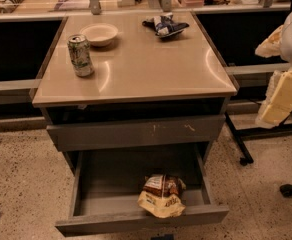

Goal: Pick brown chip bag from middle drawer and place on counter

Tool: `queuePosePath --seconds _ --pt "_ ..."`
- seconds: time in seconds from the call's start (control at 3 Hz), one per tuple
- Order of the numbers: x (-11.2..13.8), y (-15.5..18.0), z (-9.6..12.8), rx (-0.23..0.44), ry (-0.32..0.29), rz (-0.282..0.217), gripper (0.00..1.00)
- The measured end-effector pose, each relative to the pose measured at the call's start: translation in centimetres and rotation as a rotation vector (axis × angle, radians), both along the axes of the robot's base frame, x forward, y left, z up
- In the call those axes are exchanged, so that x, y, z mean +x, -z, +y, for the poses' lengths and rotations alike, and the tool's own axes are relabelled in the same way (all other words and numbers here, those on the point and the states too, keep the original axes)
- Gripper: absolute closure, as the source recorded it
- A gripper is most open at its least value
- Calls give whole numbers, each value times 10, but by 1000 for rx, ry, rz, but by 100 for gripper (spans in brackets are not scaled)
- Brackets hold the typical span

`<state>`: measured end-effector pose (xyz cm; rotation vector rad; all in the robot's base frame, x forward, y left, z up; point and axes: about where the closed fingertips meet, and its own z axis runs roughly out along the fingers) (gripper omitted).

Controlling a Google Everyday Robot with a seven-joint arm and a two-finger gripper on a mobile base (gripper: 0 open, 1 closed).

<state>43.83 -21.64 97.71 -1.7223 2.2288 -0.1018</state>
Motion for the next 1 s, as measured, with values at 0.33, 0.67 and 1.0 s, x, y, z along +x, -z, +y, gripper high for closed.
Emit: queuePosePath --seconds 0.33,0.67,1.0 --pt "-4 30 3 45 14 18 42" --pt "-11 94 23 131 7 57 65" --pt "-22 166 52 207 -22 118 88"
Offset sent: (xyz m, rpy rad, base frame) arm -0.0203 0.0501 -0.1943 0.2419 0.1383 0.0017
